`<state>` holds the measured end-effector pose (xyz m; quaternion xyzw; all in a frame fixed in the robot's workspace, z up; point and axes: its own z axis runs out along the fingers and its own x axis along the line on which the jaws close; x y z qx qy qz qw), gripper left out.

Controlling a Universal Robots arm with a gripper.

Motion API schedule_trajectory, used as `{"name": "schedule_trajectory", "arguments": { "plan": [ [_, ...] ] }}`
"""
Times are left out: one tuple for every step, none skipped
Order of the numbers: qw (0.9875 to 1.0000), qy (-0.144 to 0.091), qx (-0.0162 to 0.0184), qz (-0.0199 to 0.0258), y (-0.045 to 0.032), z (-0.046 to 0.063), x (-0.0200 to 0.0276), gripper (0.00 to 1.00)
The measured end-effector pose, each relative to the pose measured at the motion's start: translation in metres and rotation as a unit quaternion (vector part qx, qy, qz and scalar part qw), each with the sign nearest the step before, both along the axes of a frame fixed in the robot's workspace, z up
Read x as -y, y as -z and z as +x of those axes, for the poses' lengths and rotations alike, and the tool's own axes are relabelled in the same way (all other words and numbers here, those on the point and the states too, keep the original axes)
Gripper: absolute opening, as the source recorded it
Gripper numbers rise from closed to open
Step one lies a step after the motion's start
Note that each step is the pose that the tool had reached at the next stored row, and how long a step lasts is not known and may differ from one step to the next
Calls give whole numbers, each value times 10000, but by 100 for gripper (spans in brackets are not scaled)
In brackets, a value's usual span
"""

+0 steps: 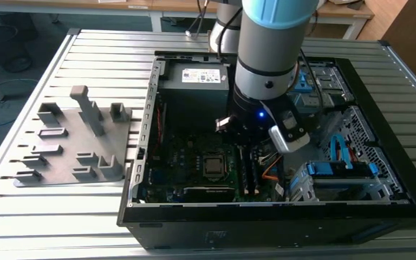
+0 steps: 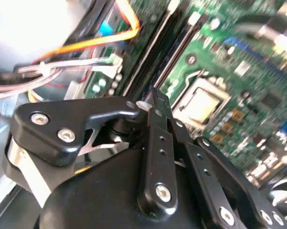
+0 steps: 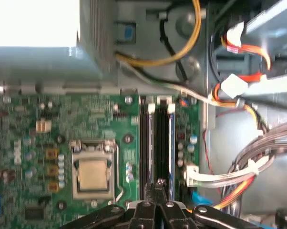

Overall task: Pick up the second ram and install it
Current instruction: 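Press down the second ram until it locks into place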

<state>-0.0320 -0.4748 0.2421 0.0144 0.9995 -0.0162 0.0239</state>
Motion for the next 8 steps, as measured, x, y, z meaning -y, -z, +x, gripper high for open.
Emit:
{"name": "schedule_trajectory", "arguments": {
  "plan": [
    [10000,0,0,-1,-1,0,-35,10],
    [10000,0,0,0,-1,0,-52,10],
    [10000,0,0,-1,-2,1,-55,10],
    [10000,-1,0,-2,-3,1,-55,10],
    [10000,-1,0,-2,-3,1,-55,10],
    [10000,-1,0,-1,-3,0,-56,10],
    [10000,0,0,-1,-3,0,-56,10],
    [10000,0,0,-2,-4,0,-56,10]
  ]
}}
